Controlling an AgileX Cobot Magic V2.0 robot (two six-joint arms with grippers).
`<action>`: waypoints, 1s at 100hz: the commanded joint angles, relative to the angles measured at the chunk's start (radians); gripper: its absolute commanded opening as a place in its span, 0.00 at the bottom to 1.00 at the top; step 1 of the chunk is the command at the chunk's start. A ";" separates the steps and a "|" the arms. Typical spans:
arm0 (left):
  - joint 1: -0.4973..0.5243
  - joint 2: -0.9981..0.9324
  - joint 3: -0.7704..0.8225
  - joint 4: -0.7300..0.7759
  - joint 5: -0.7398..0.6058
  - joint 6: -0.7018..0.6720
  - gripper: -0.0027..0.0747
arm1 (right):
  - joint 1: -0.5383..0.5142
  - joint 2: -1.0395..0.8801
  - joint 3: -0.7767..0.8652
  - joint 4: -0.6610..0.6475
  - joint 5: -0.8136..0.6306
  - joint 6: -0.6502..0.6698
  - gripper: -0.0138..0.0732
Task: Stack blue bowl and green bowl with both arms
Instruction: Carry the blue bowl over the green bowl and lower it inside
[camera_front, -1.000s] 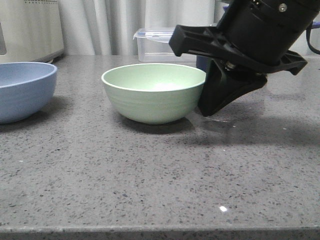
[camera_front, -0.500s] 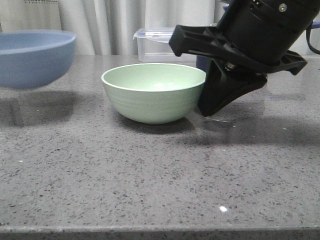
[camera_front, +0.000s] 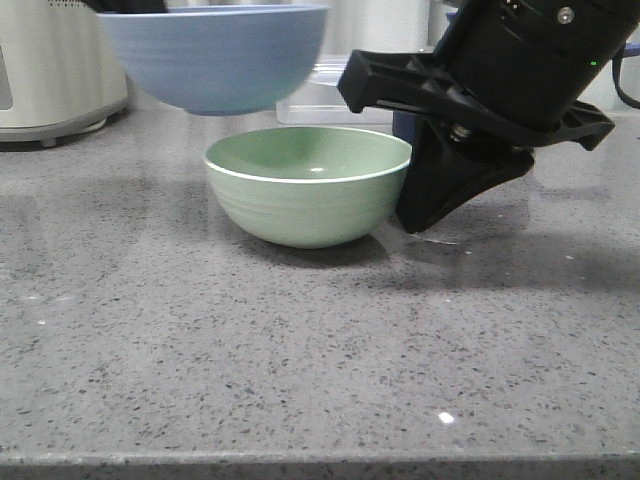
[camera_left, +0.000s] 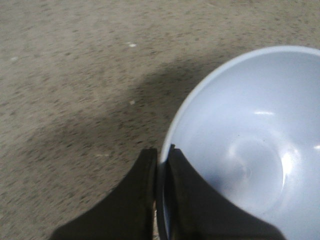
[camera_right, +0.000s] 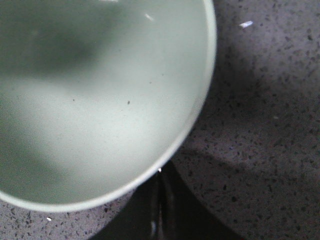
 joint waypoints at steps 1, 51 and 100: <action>-0.040 -0.004 -0.069 -0.026 -0.019 0.001 0.01 | -0.001 -0.029 -0.025 0.010 -0.037 -0.012 0.08; -0.121 0.088 -0.121 -0.041 -0.023 0.001 0.01 | -0.001 -0.029 -0.025 0.010 -0.036 -0.012 0.08; -0.119 0.091 -0.121 -0.045 -0.017 0.001 0.13 | -0.001 -0.029 -0.025 0.010 -0.036 -0.012 0.08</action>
